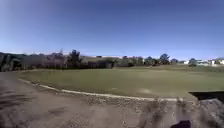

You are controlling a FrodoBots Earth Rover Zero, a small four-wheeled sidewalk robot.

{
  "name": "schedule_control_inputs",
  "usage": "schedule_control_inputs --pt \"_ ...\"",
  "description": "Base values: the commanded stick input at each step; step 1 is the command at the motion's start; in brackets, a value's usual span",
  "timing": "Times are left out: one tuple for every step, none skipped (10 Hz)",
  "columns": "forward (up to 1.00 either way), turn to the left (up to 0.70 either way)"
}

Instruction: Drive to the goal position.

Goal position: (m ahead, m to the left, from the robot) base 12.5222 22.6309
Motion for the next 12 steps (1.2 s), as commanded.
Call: schedule_control_inputs --pt "0.00 0.45" --pt "0.00 0.45" --pt "0.00 0.45" --pt "0.00 0.45" --pt "0.00 0.00" --pt "0.00 0.00" --pt "0.00 0.00" --pt "0.00 0.12" --pt "0.00 0.42" --pt "0.00 0.45" --pt "0.00 0.45" --pt "0.00 0.45"
